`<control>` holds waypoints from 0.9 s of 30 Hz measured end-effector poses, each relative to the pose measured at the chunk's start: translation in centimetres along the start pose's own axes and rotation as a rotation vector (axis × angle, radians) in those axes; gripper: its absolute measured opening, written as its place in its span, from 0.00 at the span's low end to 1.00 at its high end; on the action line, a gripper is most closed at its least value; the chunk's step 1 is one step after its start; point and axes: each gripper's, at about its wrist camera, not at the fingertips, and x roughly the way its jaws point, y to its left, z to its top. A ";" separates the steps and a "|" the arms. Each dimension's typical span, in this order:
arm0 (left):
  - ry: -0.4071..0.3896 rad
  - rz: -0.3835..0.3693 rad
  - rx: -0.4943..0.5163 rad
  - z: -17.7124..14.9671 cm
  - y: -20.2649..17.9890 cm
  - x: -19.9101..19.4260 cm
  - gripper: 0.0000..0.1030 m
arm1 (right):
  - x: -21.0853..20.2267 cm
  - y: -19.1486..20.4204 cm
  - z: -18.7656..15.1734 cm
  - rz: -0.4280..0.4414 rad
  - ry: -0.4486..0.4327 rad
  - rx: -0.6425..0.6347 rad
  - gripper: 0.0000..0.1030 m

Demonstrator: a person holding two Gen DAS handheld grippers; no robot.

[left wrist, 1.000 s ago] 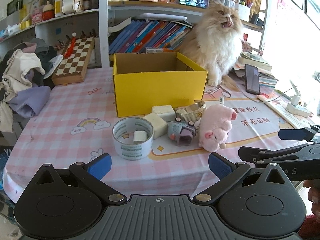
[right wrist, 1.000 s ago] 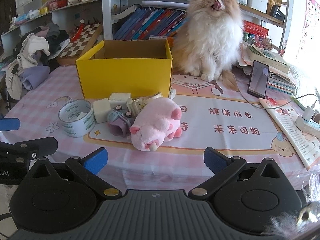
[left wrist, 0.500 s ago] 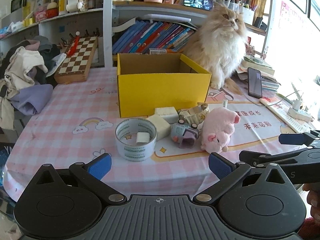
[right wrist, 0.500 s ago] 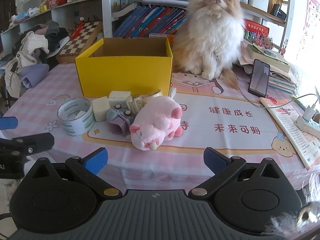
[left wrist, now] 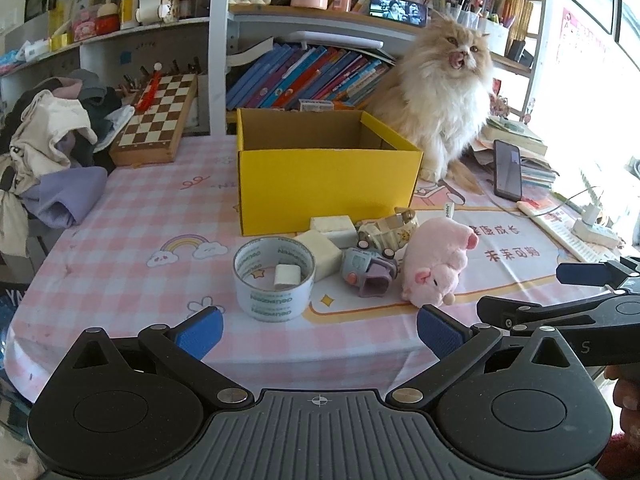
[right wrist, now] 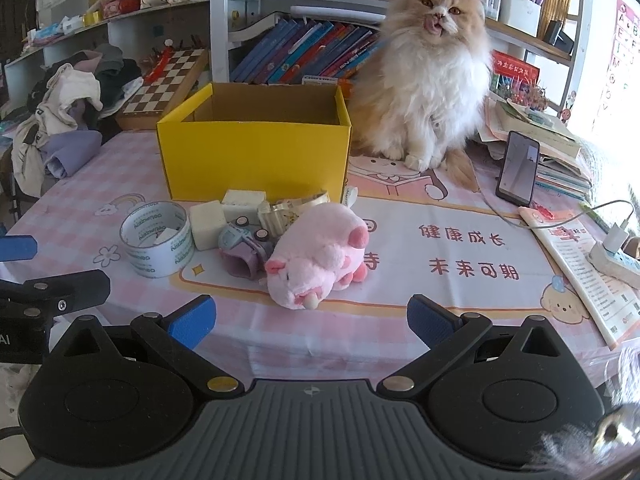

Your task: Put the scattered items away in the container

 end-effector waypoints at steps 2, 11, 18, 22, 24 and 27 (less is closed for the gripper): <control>0.001 0.000 -0.005 0.0 0.1 0.0 1.00 | 0.0 0.0 -0.1 -0.001 0.003 -0.001 1.00; -0.001 0.002 -0.005 -0.1 0.3 -0.2 1.00 | 0.0 0.3 0.0 0.001 0.003 -0.008 1.00; -0.010 0.004 0.002 -0.1 0.3 -0.4 1.00 | 0.0 0.5 0.1 0.004 -0.006 -0.008 1.00; -0.008 0.001 0.003 -0.1 0.2 -0.4 1.00 | -0.1 0.5 0.1 0.004 -0.010 -0.009 1.00; -0.010 0.000 0.002 -0.1 0.2 -0.5 1.00 | -0.1 0.5 0.1 0.004 -0.010 -0.008 1.00; -0.011 0.001 -0.003 -0.2 0.2 -0.6 1.00 | -0.2 0.5 0.2 0.005 -0.014 -0.008 1.00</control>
